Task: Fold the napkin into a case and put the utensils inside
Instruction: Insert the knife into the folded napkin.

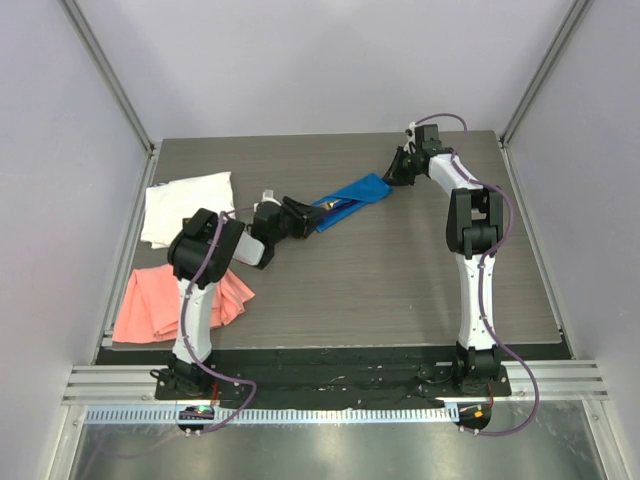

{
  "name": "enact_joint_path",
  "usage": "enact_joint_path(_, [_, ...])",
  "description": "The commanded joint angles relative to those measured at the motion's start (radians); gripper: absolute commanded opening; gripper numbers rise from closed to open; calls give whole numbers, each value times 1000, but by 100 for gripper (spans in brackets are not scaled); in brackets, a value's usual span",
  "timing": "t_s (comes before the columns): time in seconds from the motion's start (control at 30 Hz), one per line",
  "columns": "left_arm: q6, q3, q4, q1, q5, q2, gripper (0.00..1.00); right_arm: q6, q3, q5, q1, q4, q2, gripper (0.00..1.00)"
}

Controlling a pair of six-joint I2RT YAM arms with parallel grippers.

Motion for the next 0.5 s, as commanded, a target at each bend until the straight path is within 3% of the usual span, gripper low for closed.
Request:
enact_joint_path(0.0, [59, 38, -203, 8, 45, -85, 45, 8, -4, -21, 9, 12, 10, 1])
enact_joint_path(0.47, [195, 285, -693, 14, 87, -91, 43, 10, -10, -21, 8, 20, 7, 1])
